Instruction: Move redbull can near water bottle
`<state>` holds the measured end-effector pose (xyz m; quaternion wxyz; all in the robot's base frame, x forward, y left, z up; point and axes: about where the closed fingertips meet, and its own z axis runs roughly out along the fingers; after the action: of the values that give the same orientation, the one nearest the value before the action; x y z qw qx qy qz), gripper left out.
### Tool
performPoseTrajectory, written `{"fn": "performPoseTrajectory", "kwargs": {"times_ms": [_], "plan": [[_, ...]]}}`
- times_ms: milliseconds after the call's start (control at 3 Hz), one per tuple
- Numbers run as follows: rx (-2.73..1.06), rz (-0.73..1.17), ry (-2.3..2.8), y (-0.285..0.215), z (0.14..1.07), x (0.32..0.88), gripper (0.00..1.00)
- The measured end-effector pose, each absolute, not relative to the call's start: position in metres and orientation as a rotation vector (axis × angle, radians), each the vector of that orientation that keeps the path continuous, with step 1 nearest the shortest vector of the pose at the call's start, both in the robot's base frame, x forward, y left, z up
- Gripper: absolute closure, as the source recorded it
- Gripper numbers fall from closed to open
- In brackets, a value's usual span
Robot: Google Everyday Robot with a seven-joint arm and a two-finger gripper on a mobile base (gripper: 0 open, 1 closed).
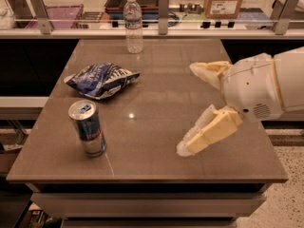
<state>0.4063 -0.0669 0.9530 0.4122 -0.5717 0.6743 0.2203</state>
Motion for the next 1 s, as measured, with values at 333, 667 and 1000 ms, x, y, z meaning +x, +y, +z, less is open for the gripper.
{"fn": "performPoseTrajectory", "kwargs": {"times_ms": [333, 667, 1000], "plan": [[-1.421, 0.712, 1.557, -0.021, 0.962, 0.398, 0.00], [-1.422, 0.710, 1.558, -0.021, 0.962, 0.398, 0.00], [-1.394, 0.739, 1.531, -0.008, 0.949, 0.404, 0.00]]}}
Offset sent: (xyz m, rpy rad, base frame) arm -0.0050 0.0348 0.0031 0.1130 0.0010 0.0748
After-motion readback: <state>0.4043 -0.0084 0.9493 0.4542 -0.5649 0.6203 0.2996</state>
